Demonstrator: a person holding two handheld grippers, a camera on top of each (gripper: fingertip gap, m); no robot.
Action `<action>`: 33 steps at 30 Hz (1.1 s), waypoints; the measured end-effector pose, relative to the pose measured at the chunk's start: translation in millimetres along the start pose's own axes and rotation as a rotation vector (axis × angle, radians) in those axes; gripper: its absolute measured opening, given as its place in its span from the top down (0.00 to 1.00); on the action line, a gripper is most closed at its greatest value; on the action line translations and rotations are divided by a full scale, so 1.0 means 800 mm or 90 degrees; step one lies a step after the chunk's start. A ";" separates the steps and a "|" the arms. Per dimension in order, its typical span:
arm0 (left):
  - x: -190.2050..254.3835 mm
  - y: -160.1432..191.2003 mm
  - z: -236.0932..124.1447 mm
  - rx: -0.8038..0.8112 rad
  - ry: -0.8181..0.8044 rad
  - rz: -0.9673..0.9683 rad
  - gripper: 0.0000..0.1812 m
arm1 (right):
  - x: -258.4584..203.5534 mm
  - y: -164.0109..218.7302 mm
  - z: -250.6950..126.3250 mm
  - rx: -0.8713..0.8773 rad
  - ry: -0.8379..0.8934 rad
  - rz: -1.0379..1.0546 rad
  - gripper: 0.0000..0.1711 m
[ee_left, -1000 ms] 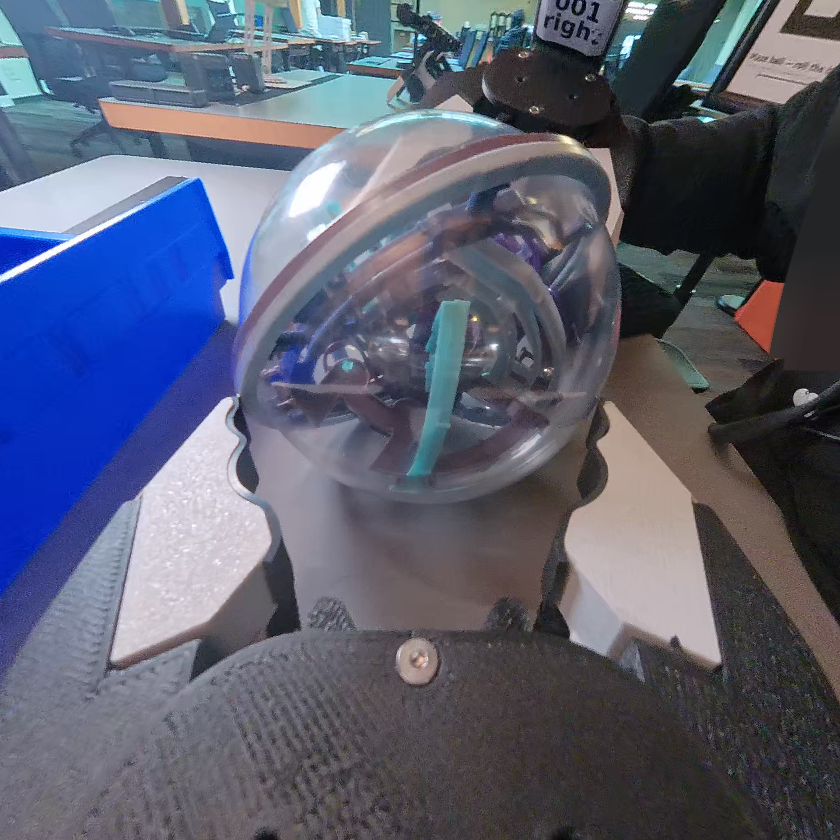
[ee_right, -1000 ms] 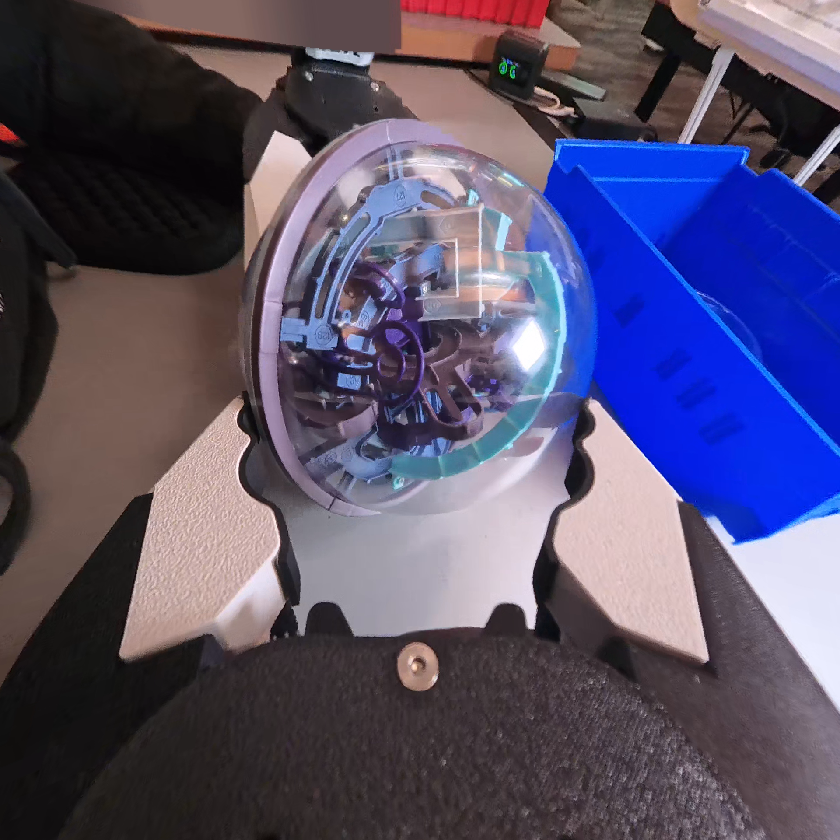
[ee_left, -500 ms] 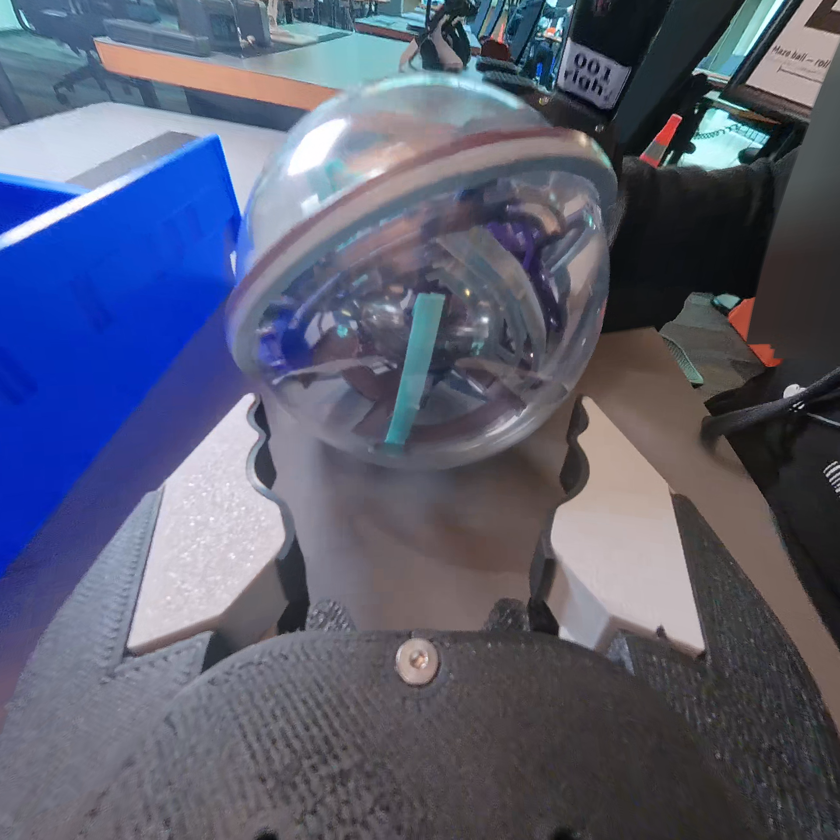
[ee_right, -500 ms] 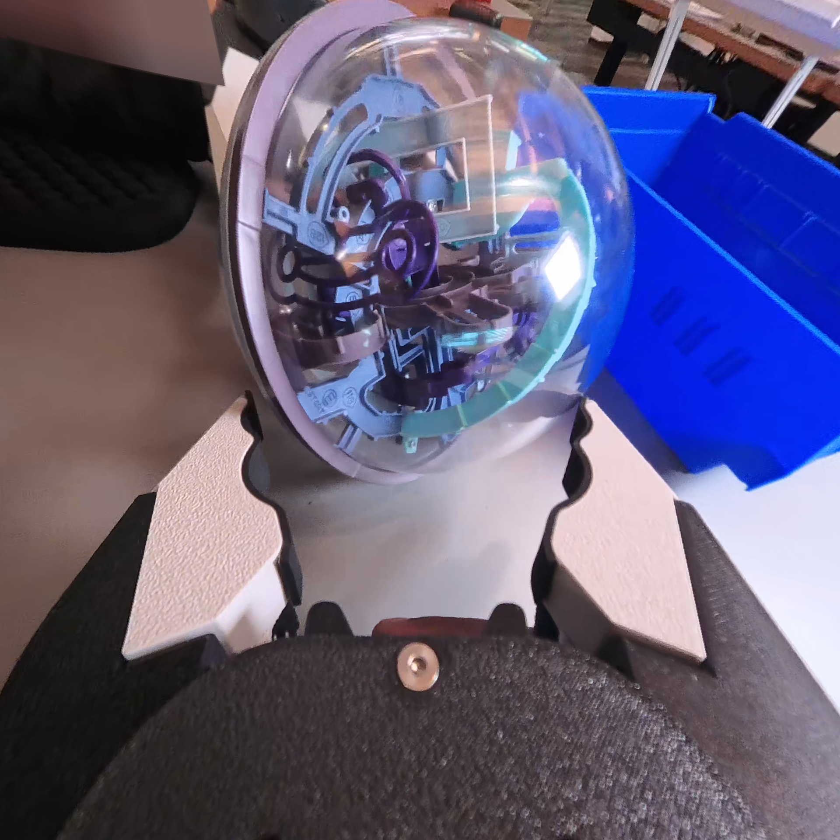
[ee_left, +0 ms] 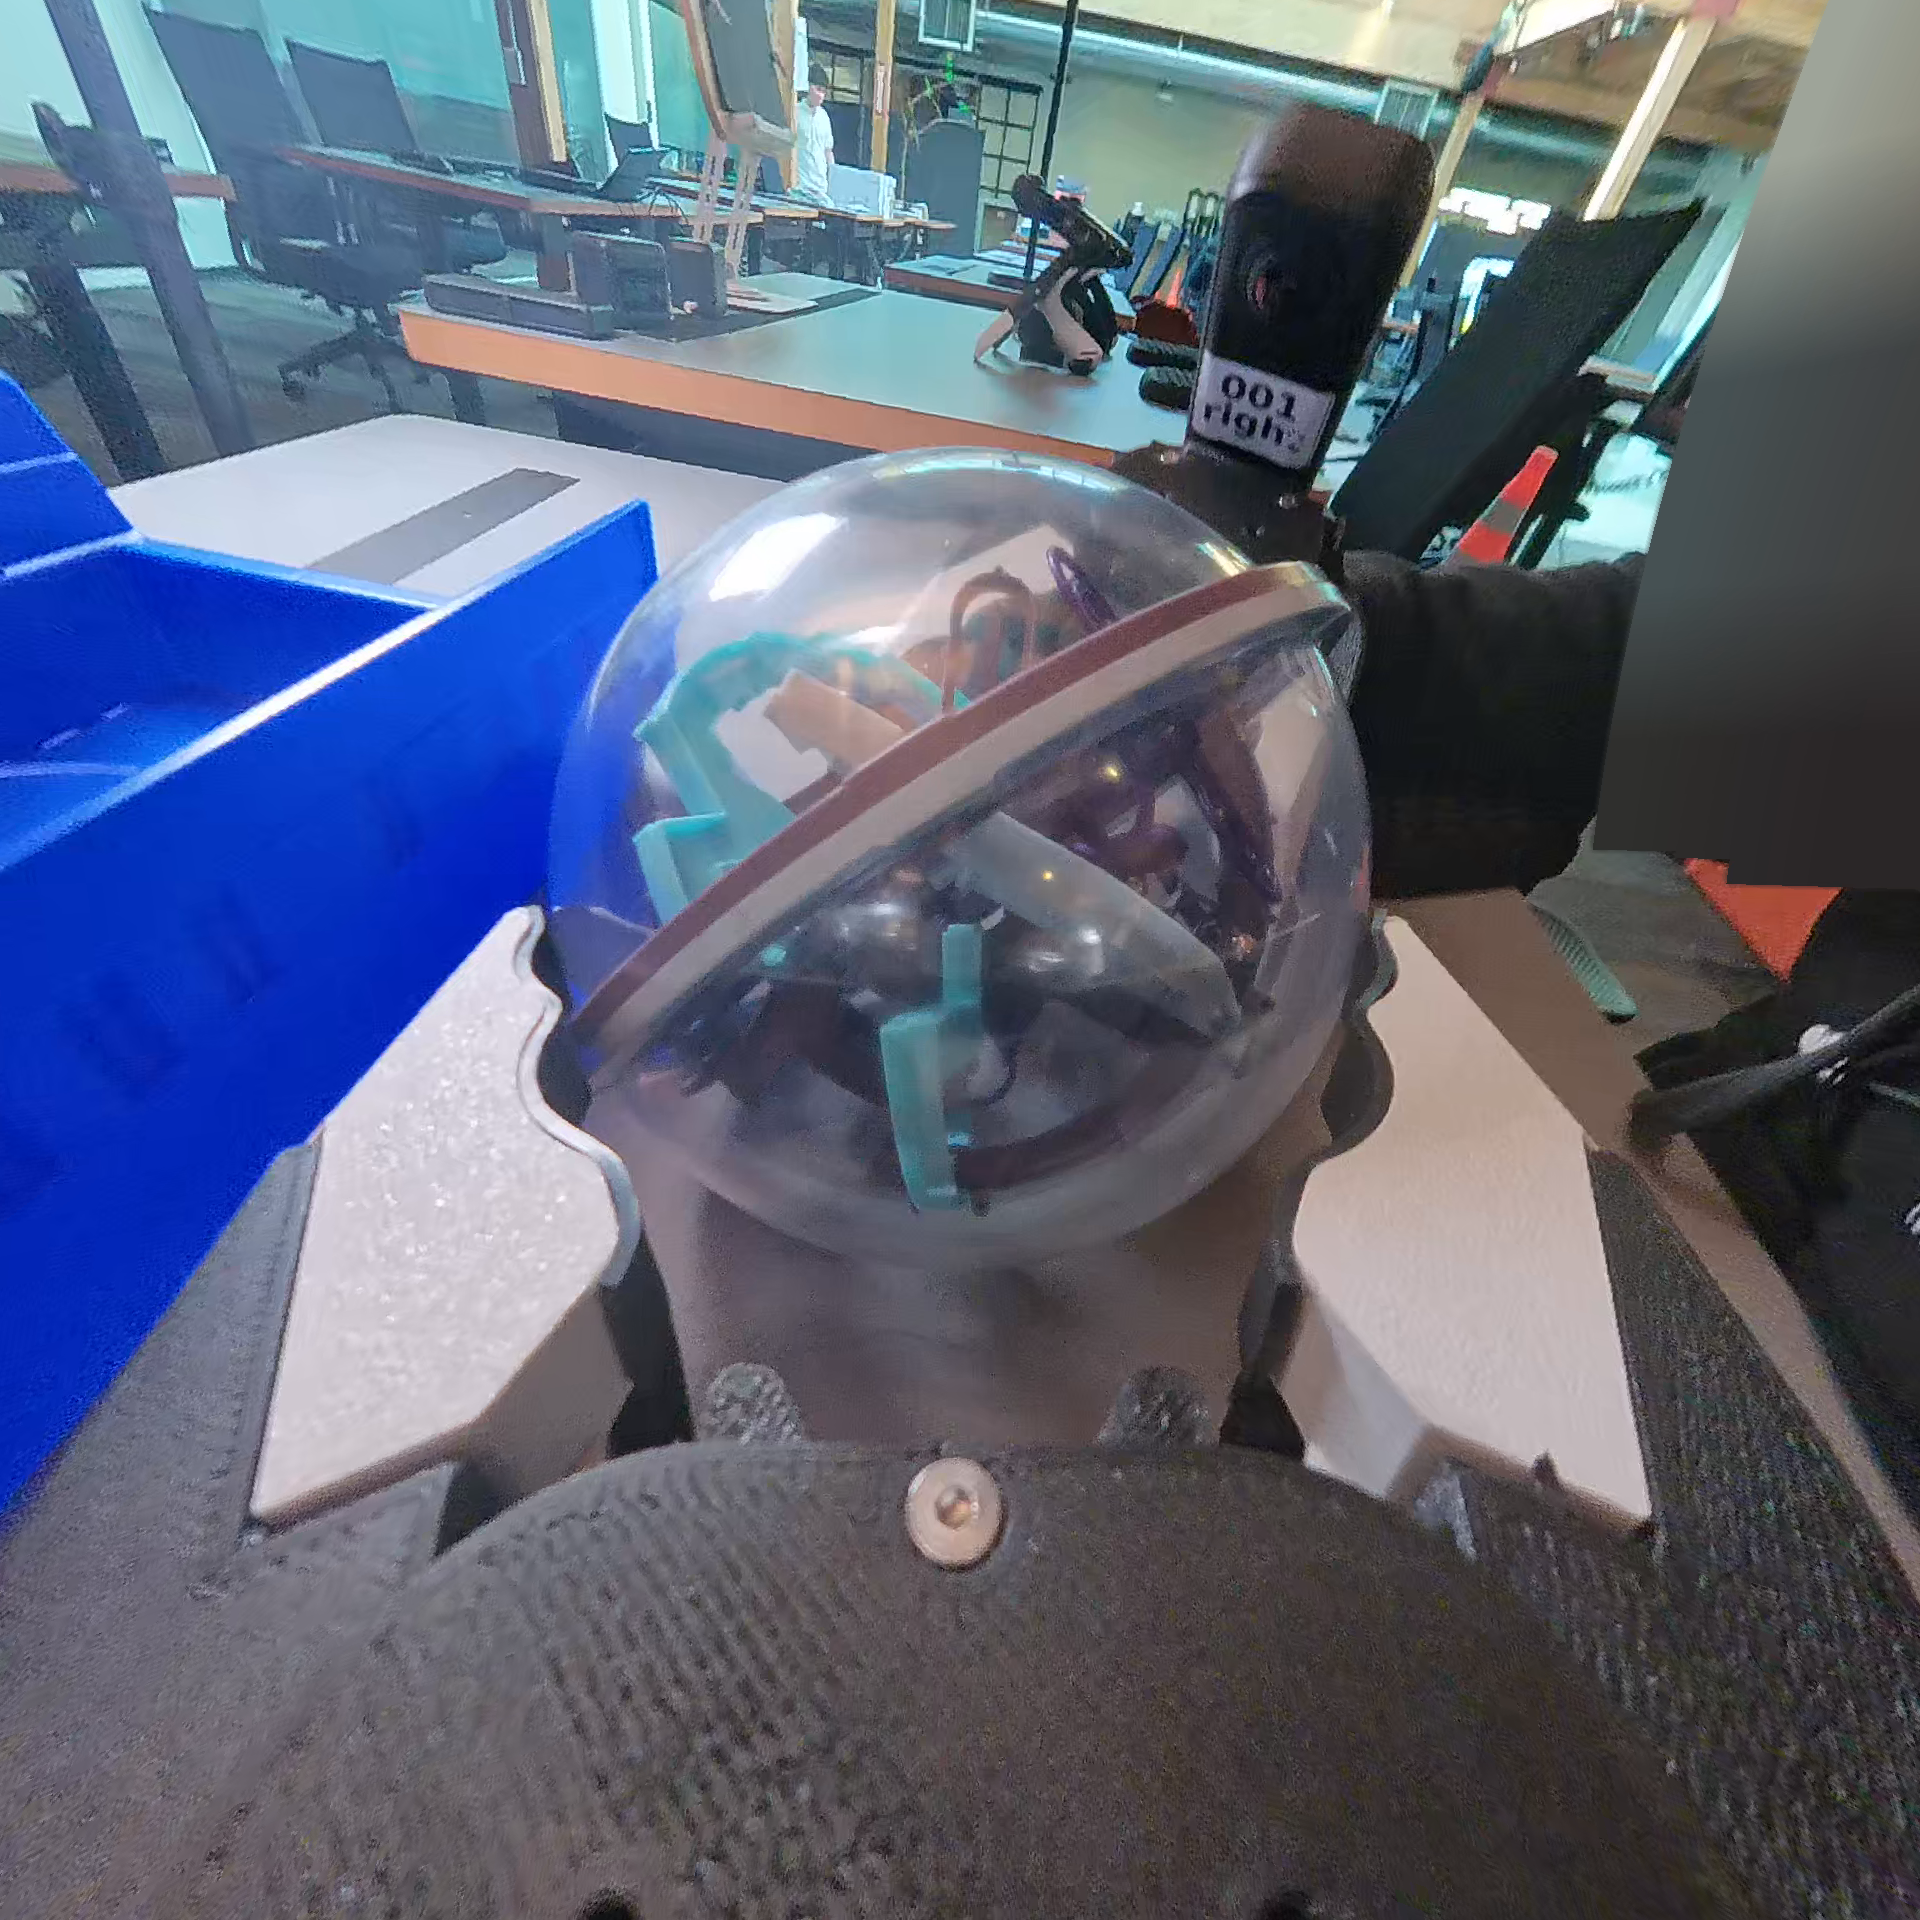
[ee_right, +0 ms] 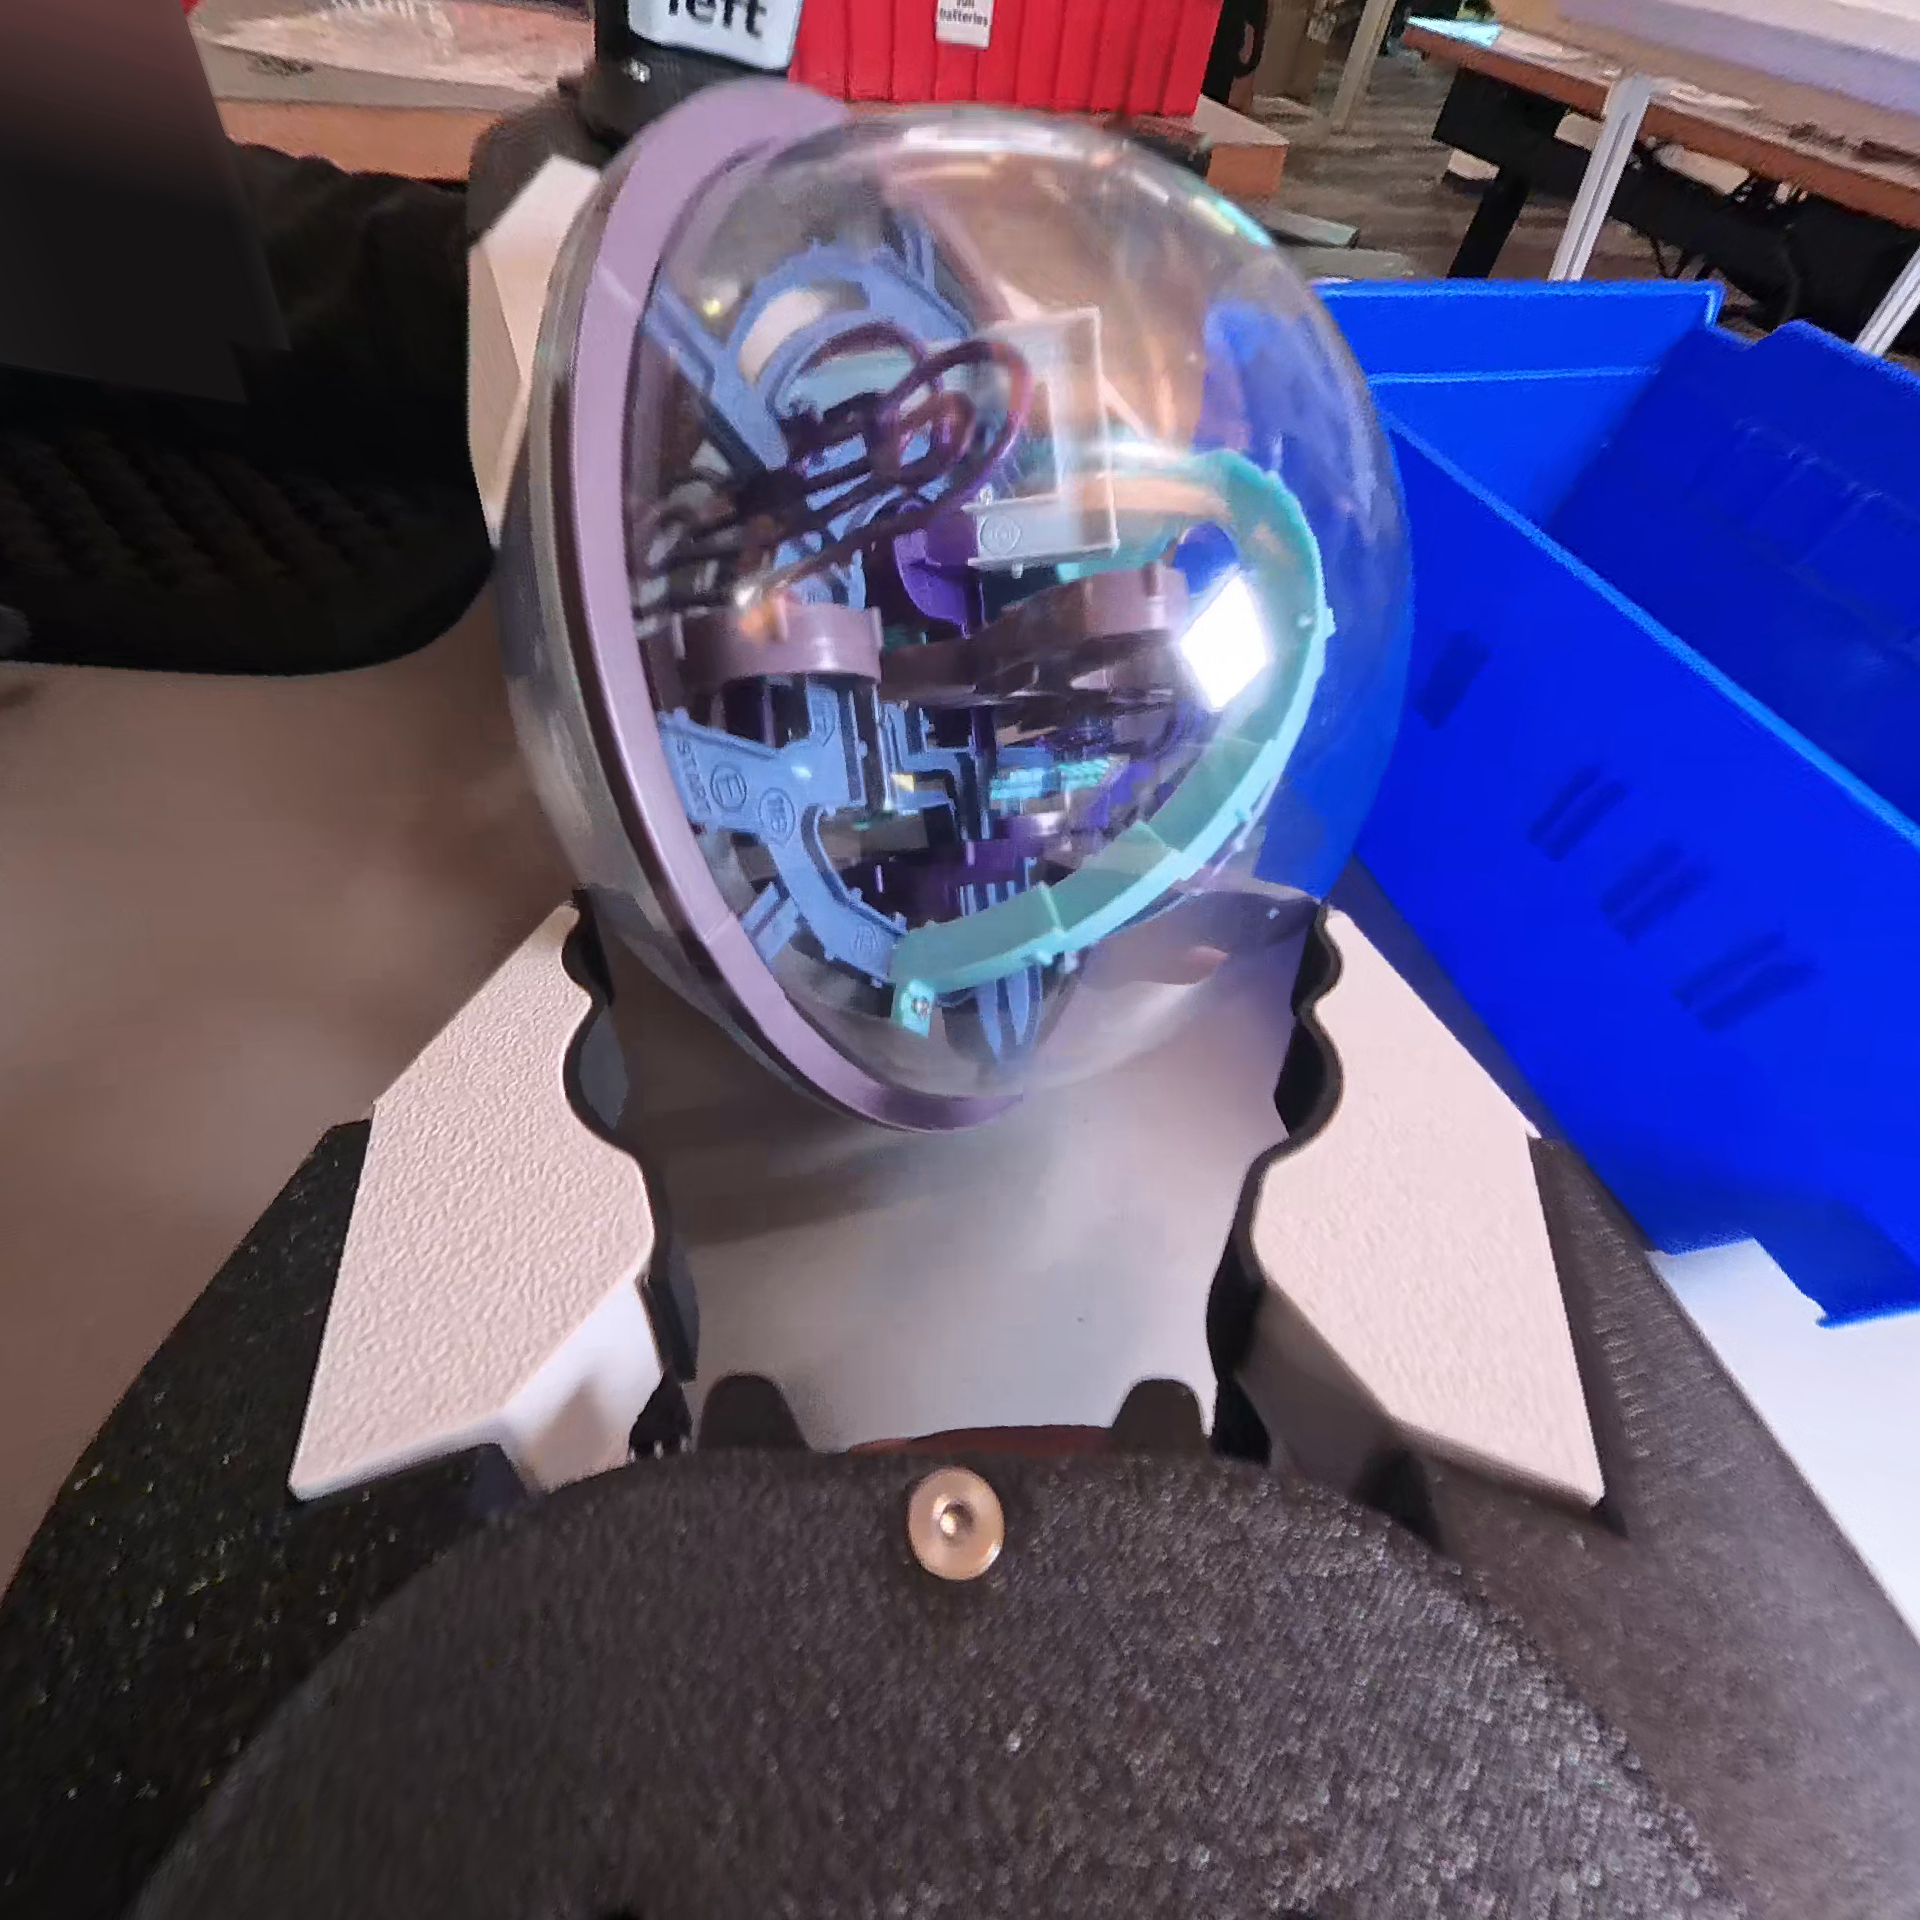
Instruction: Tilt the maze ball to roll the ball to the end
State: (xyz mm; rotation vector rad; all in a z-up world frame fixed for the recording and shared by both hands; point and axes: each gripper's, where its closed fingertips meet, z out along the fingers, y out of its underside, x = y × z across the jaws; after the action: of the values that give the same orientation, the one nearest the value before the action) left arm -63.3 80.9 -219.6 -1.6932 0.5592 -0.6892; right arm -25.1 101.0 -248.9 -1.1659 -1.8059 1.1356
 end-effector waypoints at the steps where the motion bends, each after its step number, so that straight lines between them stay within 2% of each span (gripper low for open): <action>1: -0.001 -0.001 0.000 0.002 0.001 -0.016 0.20 | 0.001 0.003 0.002 -0.004 0.000 0.000 0.25; 7: 0.002 -0.005 0.001 -0.011 -0.015 -0.019 0.21 | -0.002 0.010 0.006 -0.001 -0.011 0.016 0.24; 21: -0.004 -0.004 0.002 -0.022 -0.016 -0.151 0.21 | 0.001 -0.007 0.002 0.053 -0.070 0.126 0.22; 33: -0.002 0.000 0.004 -0.031 -0.013 -0.183 0.21 | 0.003 -0.012 0.000 0.068 -0.073 0.145 0.20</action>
State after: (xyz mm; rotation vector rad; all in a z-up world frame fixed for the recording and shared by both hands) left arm -62.5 84.3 -220.0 -1.8446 0.3228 -0.8680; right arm -28.9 101.3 -239.4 -1.2901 -1.7047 1.4378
